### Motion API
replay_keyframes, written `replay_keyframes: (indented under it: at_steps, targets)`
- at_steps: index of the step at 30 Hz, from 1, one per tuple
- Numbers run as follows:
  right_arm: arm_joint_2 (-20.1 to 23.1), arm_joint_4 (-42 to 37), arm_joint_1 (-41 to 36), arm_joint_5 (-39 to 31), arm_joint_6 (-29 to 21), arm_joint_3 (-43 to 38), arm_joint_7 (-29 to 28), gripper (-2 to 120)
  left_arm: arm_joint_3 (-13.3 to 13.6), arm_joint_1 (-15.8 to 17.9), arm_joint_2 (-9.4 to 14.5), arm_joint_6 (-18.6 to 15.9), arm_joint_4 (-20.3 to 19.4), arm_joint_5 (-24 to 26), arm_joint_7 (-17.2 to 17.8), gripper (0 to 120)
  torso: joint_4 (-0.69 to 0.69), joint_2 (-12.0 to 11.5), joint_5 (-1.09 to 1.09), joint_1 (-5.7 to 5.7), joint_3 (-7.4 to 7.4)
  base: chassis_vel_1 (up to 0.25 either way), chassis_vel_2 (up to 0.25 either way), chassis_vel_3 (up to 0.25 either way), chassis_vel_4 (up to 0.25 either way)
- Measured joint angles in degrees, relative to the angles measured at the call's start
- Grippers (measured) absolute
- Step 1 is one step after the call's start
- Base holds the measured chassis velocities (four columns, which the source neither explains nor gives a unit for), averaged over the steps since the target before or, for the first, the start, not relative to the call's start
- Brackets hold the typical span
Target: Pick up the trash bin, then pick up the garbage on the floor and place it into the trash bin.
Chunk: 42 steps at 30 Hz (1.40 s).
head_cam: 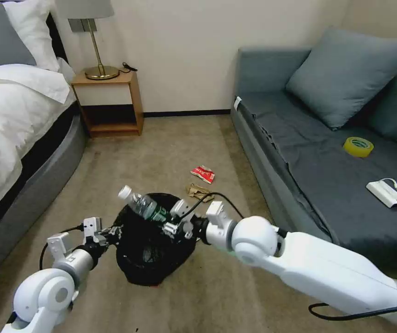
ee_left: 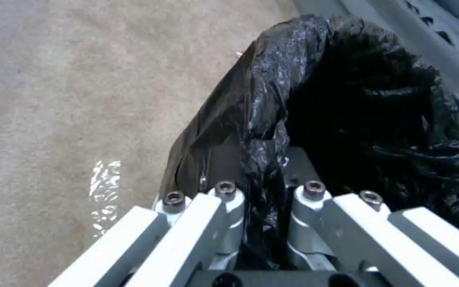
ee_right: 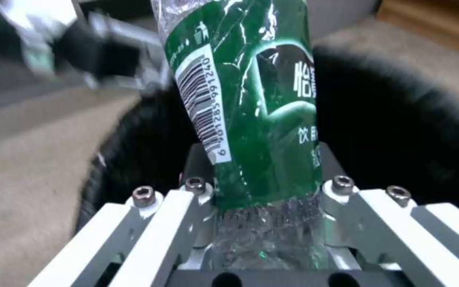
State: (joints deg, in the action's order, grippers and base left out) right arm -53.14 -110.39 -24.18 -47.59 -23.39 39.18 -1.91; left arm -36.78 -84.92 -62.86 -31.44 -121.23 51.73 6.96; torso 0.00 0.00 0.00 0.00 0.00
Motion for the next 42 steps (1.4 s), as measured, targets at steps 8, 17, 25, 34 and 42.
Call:
replay_keyframes:
  at_steps: [8, 17, 25, 34, 42]
  targets:
    - [0.1, 1.98, -3.45, 3.43, -0.12, -0.48, -0.52, 22, -0.29, -0.3, -0.45, -0.34, -1.37, 0.27, 0.54, 6, -0.01, 0.0, 0.01, 0.0, 0.0, 0.0, 0.0, 0.0, 0.0]
    - [0.87, 1.37, -4.43, 4.16, -0.87, -1.11, -0.96, 45, -0.44, -0.38, -1.3, -0.98, -1.59, 1.81, 1.49, 6, -0.01, 0.0, 0.01, 0.0, 0.0, 0.0, 0.0, 0.0, 0.0]
    - [1.17, 0.2, -4.19, 3.66, -2.11, -0.83, -2.43, 79, -0.95, -0.05, -1.54, -1.02, -1.09, 1.86, 1.33, 6, -0.01, 0.0, 0.0, 0.0, 0.0, 0.0, 0.0, 0.0, 0.0]
    - [1.07, -1.83, -5.22, 4.64, -1.26, -3.84, -7.02, 99, -2.37, -0.09, -1.19, -0.58, -1.08, 2.29, 1.21, 6, -0.01, 0.0, 0.0, 0.0, 0.0, 0.0, 0.0, 0.0, 0.0]
    - [1.01, -4.36, -10.37, 15.65, 5.12, -12.08, -15.39, 100, -5.23, -0.02, -0.77, 0.15, -1.14, 2.01, 1.05, 6, 0.0, 0.0, 0.01, 0.0, 0.0, 0.0, 0.0, 0.0, 0.0]
